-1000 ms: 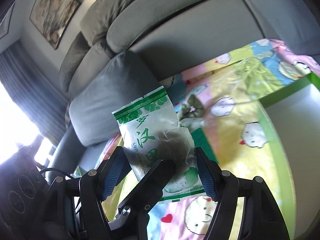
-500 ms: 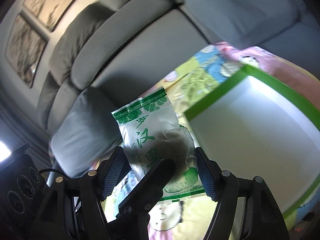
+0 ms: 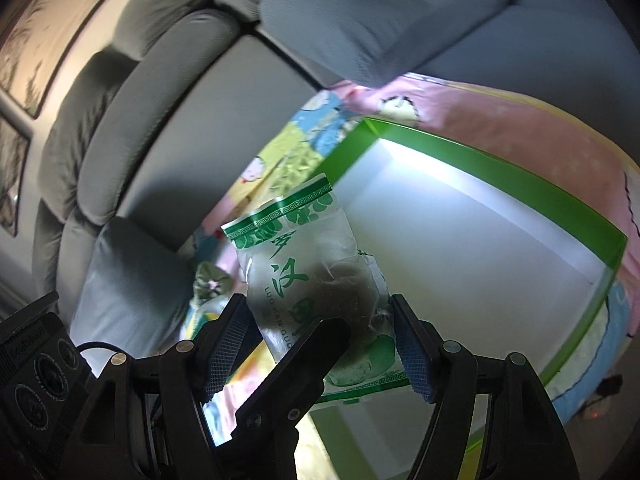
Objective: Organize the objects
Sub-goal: 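Carry the bag into the green-rimmed white box and open the right gripper, then move the right gripper back to the green scouring pad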
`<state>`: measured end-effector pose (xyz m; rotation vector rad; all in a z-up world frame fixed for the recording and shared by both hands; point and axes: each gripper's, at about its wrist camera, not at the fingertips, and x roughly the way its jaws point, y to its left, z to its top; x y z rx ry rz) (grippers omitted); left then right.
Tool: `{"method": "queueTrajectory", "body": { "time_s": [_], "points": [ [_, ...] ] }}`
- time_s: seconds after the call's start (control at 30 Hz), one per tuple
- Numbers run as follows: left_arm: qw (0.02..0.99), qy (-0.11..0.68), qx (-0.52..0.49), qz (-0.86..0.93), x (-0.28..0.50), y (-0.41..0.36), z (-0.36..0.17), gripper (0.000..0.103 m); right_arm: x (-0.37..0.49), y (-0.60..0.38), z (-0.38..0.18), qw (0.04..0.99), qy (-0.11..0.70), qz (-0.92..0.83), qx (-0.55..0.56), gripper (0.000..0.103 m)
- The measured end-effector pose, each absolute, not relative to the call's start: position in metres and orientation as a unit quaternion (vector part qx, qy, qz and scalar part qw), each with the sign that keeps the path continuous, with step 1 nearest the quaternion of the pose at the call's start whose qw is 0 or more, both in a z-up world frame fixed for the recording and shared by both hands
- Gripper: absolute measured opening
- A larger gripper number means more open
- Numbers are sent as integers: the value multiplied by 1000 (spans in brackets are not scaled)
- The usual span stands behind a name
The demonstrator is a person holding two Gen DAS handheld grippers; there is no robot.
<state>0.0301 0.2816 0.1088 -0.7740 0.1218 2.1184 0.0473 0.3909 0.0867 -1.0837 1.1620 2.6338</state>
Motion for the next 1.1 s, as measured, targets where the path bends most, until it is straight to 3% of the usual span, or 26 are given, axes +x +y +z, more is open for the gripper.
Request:
{"method": "queueTrajectory", "body": {
  "time_s": [0.33, 0.47, 0.53, 0.7, 0.87, 1.1],
  "points": [
    [414, 16, -359, 836, 20, 277, 93, 46, 38, 398, 69, 91, 371, 838, -389, 73],
    [390, 12, -347, 853, 19, 255, 106, 67, 41, 403, 72, 98, 396, 837, -365, 79],
    [377, 13, -340, 862, 19, 241, 110, 70, 41, 402, 75, 111, 394, 839, -358, 79],
    [318, -11, -336, 887, 11, 191, 121, 78, 29, 390, 80, 165, 351, 847, -363, 79],
    [237, -38, -339, 909, 4, 127, 118, 79, 16, 364, 87, 244, 265, 860, -363, 79],
    [168, -115, -360, 911, -4, 50, 93, 80, -7, 347, 70, 306, 207, 839, -400, 79]
  ]
}}
